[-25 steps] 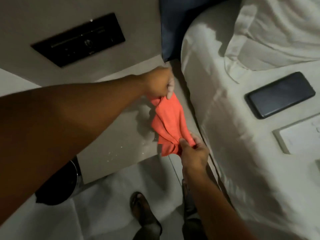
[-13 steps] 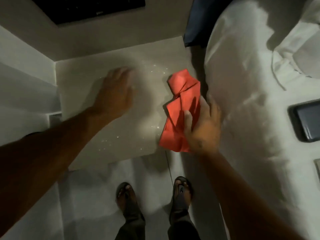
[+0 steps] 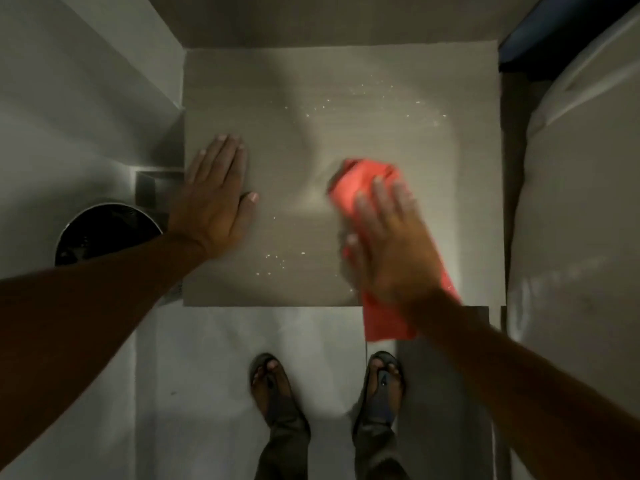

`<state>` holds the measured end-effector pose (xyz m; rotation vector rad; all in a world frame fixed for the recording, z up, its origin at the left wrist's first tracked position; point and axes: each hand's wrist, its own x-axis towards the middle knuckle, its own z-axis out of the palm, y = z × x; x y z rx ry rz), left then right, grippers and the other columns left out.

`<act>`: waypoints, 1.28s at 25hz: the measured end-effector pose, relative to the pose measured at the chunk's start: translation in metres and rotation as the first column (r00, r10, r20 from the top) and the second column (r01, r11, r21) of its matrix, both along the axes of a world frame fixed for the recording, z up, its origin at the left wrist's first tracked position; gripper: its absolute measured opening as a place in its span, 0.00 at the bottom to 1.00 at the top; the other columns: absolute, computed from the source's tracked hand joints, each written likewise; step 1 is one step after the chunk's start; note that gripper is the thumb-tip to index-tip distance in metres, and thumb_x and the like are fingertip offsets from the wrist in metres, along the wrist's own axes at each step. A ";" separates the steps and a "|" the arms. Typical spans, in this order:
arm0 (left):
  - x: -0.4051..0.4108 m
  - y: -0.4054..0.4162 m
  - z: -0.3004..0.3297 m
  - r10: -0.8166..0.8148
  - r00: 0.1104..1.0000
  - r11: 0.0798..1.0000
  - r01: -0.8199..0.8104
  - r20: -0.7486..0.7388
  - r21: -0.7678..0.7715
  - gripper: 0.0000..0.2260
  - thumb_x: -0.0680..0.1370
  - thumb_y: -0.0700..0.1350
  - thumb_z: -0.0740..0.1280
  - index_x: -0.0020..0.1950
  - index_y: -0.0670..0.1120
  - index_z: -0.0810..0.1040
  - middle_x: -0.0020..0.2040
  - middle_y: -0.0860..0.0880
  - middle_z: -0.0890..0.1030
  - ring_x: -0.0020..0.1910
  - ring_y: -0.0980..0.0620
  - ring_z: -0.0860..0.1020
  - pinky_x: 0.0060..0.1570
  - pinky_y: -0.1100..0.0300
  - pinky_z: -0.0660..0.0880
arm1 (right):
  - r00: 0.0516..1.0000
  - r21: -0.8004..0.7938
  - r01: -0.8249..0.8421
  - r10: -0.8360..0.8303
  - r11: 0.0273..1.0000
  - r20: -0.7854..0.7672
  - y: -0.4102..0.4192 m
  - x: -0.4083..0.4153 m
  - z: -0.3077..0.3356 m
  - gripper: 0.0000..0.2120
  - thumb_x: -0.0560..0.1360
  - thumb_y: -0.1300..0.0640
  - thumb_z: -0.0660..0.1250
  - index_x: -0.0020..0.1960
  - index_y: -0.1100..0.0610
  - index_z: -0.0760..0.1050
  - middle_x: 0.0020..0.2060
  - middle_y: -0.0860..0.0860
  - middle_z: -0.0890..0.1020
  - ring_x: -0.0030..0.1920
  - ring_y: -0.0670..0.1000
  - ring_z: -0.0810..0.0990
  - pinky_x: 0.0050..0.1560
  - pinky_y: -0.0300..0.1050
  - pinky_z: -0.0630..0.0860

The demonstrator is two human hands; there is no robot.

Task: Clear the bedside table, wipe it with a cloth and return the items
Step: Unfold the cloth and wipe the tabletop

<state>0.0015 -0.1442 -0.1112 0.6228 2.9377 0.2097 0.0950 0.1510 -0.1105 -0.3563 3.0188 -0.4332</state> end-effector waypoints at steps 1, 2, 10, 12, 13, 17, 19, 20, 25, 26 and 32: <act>0.001 0.001 0.001 -0.003 1.000 1.000 0.003 -0.008 -0.005 0.31 0.82 0.53 0.52 0.80 0.35 0.58 0.81 0.34 0.60 0.81 0.36 0.57 0.80 0.42 0.51 | 0.976 -0.013 -0.216 0.216 0.976 0.035 -0.019 0.027 0.001 0.28 0.84 0.48 0.55 0.79 0.62 0.62 0.79 0.64 0.62 0.81 0.66 0.55 0.79 0.66 0.55; 0.002 0.003 0.002 -0.004 1.000 1.000 0.004 -0.009 -0.006 0.31 0.82 0.53 0.52 0.80 0.35 0.58 0.81 0.35 0.60 0.81 0.36 0.57 0.80 0.42 0.52 | 0.944 0.008 -0.327 0.326 0.945 0.045 -0.024 0.050 0.003 0.28 0.83 0.48 0.57 0.78 0.62 0.64 0.79 0.63 0.63 0.80 0.67 0.57 0.78 0.66 0.57; 0.001 0.005 0.002 0.013 1.000 1.000 -0.013 0.013 -0.024 0.32 0.82 0.54 0.50 0.81 0.37 0.54 0.82 0.36 0.57 0.82 0.38 0.54 0.81 0.42 0.50 | 0.848 0.059 0.529 -0.530 0.846 -0.001 0.082 -0.121 0.018 0.32 0.83 0.42 0.46 0.82 0.60 0.54 0.82 0.62 0.55 0.82 0.64 0.50 0.80 0.65 0.51; 0.000 0.003 0.000 0.001 1.000 1.000 -0.001 0.006 -0.025 0.32 0.82 0.54 0.50 0.81 0.37 0.55 0.82 0.36 0.58 0.82 0.38 0.54 0.81 0.42 0.50 | 0.917 0.075 0.396 -0.398 0.915 0.014 0.030 -0.171 0.019 0.32 0.83 0.43 0.48 0.82 0.58 0.51 0.82 0.62 0.52 0.82 0.64 0.48 0.80 0.64 0.50; 0.000 0.004 0.000 -0.004 1.000 1.000 0.004 0.002 -0.021 0.32 0.82 0.54 0.51 0.81 0.37 0.56 0.82 0.36 0.58 0.82 0.38 0.55 0.81 0.41 0.51 | 0.972 0.052 0.234 -0.234 0.971 0.001 0.004 -0.169 0.014 0.31 0.83 0.45 0.51 0.82 0.59 0.54 0.82 0.63 0.54 0.82 0.66 0.50 0.80 0.64 0.52; -0.002 0.006 0.004 0.006 1.000 1.000 -0.006 -0.001 0.003 0.32 0.81 0.53 0.52 0.80 0.36 0.58 0.81 0.35 0.61 0.81 0.36 0.57 0.80 0.40 0.53 | 0.959 0.046 -0.281 0.280 0.959 0.033 0.001 -0.034 0.005 0.27 0.83 0.48 0.56 0.78 0.58 0.64 0.79 0.62 0.64 0.80 0.66 0.57 0.79 0.65 0.56; -0.001 0.006 0.005 0.000 1.000 1.000 0.000 0.012 -0.013 0.32 0.81 0.54 0.51 0.81 0.35 0.57 0.81 0.35 0.59 0.82 0.37 0.56 0.80 0.40 0.52 | 1.000 0.056 0.019 -0.019 0.998 -0.015 0.058 -0.026 0.011 0.28 0.84 0.45 0.50 0.80 0.57 0.61 0.80 0.61 0.62 0.81 0.64 0.55 0.78 0.67 0.56; -0.001 0.004 0.004 0.015 1.000 1.000 -0.015 0.006 -0.025 0.32 0.81 0.54 0.51 0.81 0.35 0.57 0.81 0.35 0.59 0.82 0.37 0.56 0.80 0.40 0.52 | 0.959 0.048 0.283 -0.283 0.958 0.002 0.077 -0.053 0.014 0.29 0.84 0.44 0.48 0.80 0.58 0.60 0.81 0.61 0.60 0.81 0.64 0.54 0.78 0.67 0.55; -0.001 0.005 0.004 -0.010 1.000 1.000 0.009 -0.019 -0.019 0.32 0.81 0.53 0.52 0.80 0.35 0.59 0.80 0.34 0.61 0.81 0.36 0.58 0.80 0.39 0.54 | 0.970 -0.007 0.224 -0.224 0.974 -0.094 -0.009 -0.160 0.005 0.28 0.82 0.50 0.56 0.78 0.63 0.64 0.79 0.65 0.63 0.80 0.69 0.56 0.79 0.63 0.55; -0.001 0.006 0.004 -0.006 1.000 1.000 0.006 -0.024 -0.015 0.32 0.81 0.53 0.53 0.80 0.35 0.60 0.80 0.34 0.62 0.81 0.36 0.58 0.80 0.40 0.54 | 0.994 -0.030 0.037 -0.039 0.999 -0.098 -0.034 -0.124 -0.001 0.28 0.81 0.51 0.58 0.78 0.62 0.65 0.78 0.65 0.64 0.80 0.69 0.57 0.79 0.64 0.56; 0.000 0.004 0.003 0.012 1.000 0.999 -0.012 0.000 -0.044 0.32 0.81 0.54 0.51 0.81 0.36 0.56 0.82 0.36 0.59 0.82 0.38 0.55 0.81 0.41 0.51 | 0.992 0.014 0.114 -0.114 0.993 0.047 0.058 0.015 0.013 0.29 0.85 0.43 0.48 0.78 0.61 0.64 0.79 0.63 0.63 0.81 0.66 0.56 0.74 0.73 0.61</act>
